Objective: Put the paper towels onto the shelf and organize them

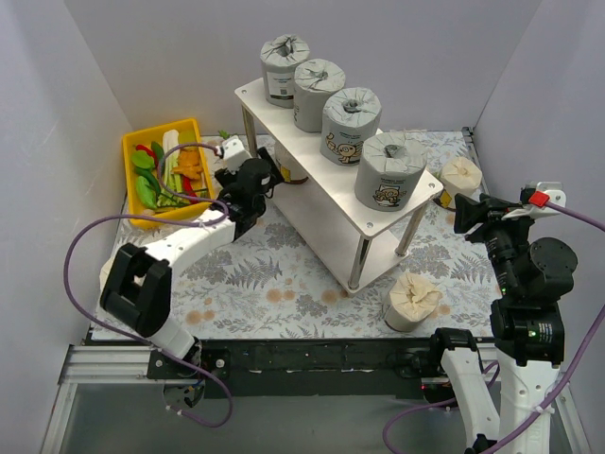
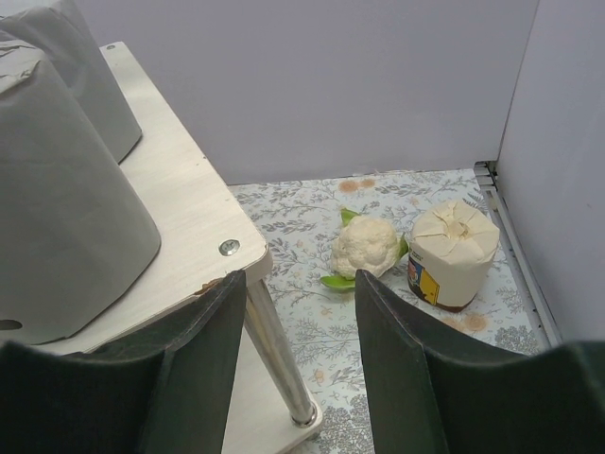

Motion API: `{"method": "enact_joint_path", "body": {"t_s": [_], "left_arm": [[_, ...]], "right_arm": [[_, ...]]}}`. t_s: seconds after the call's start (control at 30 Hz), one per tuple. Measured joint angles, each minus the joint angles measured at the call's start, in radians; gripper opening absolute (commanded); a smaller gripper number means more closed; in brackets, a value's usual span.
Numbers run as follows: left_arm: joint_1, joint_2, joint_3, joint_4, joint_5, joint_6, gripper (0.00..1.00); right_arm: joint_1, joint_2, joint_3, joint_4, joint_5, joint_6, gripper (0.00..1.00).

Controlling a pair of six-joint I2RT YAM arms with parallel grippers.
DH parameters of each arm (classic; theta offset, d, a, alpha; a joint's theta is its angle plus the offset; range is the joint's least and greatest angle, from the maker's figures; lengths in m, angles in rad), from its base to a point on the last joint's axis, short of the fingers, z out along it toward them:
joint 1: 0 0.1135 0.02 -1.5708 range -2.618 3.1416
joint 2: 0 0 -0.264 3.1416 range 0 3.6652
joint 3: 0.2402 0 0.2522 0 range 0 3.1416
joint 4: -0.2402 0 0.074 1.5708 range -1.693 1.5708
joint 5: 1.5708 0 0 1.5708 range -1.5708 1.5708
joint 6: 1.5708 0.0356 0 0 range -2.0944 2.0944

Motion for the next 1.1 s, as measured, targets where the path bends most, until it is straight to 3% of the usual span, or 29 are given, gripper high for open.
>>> {"method": "enact_joint_path", "body": {"t_s": [0.1,0.23,0.4,0.67,0.83,1.1], "left_arm": [[0.054,-0.083,0.005,-0.195,-0.018,-0.130,0.94],[0.212,-0.172,-0.006,-0.424,-0.053,-0.247,0.98],[0.384,-0.267,-0.037,-0.697,-0.218,-0.353,0.98],[0.595,-0.207,-0.032,-1.163,-0.357,-0.645,0.98],[0.648,-0.227,-0.055,-1.238,-0.381,-0.700,0.98],[0.694,-0.273,-0.184,-1.065,-0.352,-0.564,0.97]], "right_arm": [[0.000,0.000,0.002,0.000,-0.001,0.001,0.57],[0.000,0.000,0.002,0.000,-0.012,0.002,0.57],[0.001,0.000,0.002,0.000,-0.031,0.002,0.57],[0.009,0.013,0.034,-0.009,-0.077,0.022,0.56],[0.011,0.019,0.034,-0.013,-0.107,0.040,0.56],[0.011,0.020,0.034,-0.019,-0.119,0.060,0.56]]}}
